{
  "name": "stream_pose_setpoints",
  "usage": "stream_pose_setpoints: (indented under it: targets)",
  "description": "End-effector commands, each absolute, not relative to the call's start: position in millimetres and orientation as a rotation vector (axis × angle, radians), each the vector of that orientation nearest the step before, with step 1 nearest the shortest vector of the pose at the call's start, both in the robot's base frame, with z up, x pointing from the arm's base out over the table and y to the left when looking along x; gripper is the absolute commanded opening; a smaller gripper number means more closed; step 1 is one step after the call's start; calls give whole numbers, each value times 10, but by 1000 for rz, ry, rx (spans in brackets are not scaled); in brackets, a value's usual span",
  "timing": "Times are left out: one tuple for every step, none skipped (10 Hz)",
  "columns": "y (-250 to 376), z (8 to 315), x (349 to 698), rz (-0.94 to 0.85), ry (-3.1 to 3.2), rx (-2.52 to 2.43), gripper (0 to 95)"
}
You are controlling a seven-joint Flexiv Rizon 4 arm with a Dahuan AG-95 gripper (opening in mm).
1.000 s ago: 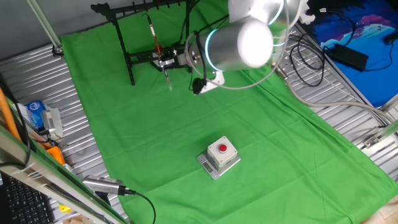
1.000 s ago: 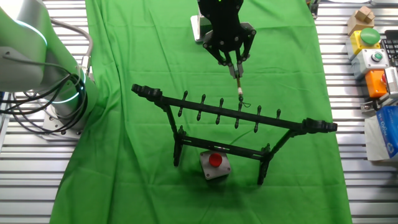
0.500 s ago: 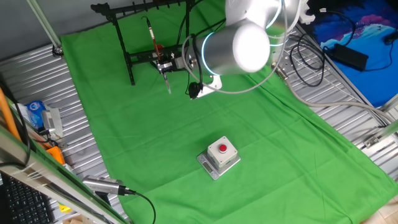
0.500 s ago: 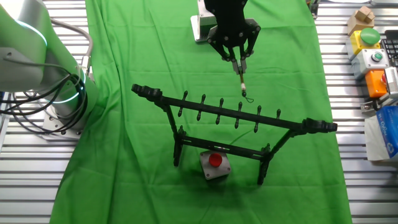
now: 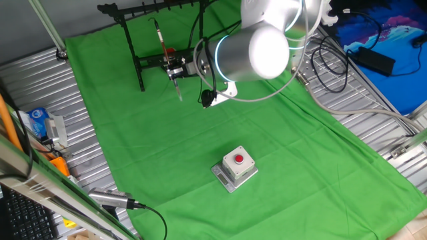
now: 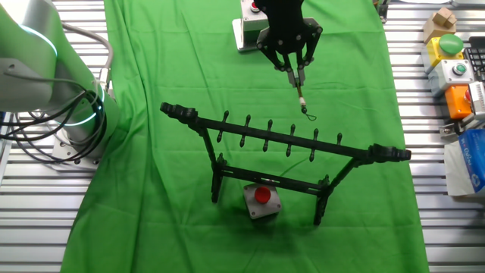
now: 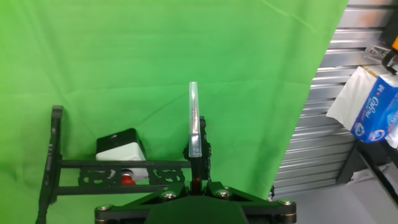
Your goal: Place the brush on the pen rack
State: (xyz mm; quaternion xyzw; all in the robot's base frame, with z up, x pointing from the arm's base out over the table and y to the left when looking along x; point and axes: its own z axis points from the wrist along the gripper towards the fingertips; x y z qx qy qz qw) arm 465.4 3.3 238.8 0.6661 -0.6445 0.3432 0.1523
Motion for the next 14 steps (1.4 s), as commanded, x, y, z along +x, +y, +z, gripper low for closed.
stream_pose_setpoints:
  targets:
    - [27, 2390, 4663, 987, -1845, 1918, 0]
    - [20, 2395, 4667, 985, -1842, 1922, 0]
    - [-2, 2409, 4676, 983, -1833, 1929, 0]
    - [-29, 2424, 4684, 978, -1830, 1939, 0]
    - [-56, 2437, 4688, 975, -1828, 1945, 0]
    - [-81, 2442, 4688, 975, -1833, 1947, 0]
    - [-102, 2442, 4691, 978, -1836, 1946, 0]
    - [-109, 2439, 4693, 977, -1838, 1946, 0]
    - [-113, 2427, 4696, 981, -1844, 1943, 0]
    - [-114, 2424, 4697, 982, -1844, 1943, 0]
    - [-120, 2420, 4698, 984, -1844, 1945, 0]
    - [-125, 2422, 4698, 984, -1843, 1946, 0]
    - [-139, 2427, 4697, 985, -1844, 1947, 0]
    - [-155, 2434, 4696, 985, -1844, 1950, 0]
